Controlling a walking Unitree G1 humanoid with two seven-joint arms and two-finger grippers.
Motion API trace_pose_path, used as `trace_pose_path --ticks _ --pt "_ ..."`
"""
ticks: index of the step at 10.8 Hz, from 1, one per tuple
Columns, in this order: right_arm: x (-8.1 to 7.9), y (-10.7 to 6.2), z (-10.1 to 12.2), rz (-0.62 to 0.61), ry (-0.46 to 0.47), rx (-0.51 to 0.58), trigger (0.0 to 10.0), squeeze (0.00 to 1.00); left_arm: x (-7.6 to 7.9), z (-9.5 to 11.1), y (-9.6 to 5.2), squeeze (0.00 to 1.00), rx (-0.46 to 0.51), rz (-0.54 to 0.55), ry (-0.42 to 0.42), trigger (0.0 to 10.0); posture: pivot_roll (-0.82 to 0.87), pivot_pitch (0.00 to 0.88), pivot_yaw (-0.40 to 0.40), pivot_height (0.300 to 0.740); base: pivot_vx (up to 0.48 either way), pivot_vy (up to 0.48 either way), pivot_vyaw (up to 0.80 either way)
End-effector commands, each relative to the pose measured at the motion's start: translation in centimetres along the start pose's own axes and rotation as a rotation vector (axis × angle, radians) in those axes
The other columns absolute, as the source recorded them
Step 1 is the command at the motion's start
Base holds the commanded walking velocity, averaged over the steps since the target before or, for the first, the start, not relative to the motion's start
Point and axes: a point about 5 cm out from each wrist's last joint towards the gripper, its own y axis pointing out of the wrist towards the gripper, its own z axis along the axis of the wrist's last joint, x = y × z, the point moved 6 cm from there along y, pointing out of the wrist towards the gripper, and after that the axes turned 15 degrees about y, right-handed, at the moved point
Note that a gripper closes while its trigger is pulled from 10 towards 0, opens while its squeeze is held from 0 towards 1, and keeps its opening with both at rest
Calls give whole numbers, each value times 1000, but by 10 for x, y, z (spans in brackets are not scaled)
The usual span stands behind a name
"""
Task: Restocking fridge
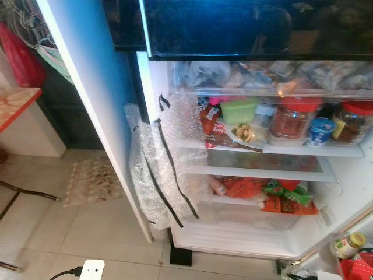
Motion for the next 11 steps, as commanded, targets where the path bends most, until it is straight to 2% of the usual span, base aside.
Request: trace_pose_path --ticks 1,3,5,7,9,11 --pt "27 2 28 -78 3 93 10000 0 -4 -6 -1 0 -18 4 -2 10000 -38 0 37 740 0 0 0" --pt "42 2 30 -107 -8 100 10000 0 -3 -8 -1 0 -21 3 -1 10000 -39 0 38 740 0 0 0" --pt "66 1 40 -167 6 134 10000 0 -5 -10 -2 0 -28 5 3 10000 -43 0 43 740 0 0 0" --pt "76 0 51 -203 28 171 10000 0 -5 -10 -2 0 -29 3 7 10000 -44 0 44 740 0 0 0" --pt "78 0 62 -210 32 193 10000 0 -4 -10 -2 0 -29 3 5 10000 -42 0 39 740 0 0 0" --pt "67 1 63 -175 20 180 10000 0 -3 -12 -2 0 -38 1 -2 10000 -39 0 34 740 0 0 0"
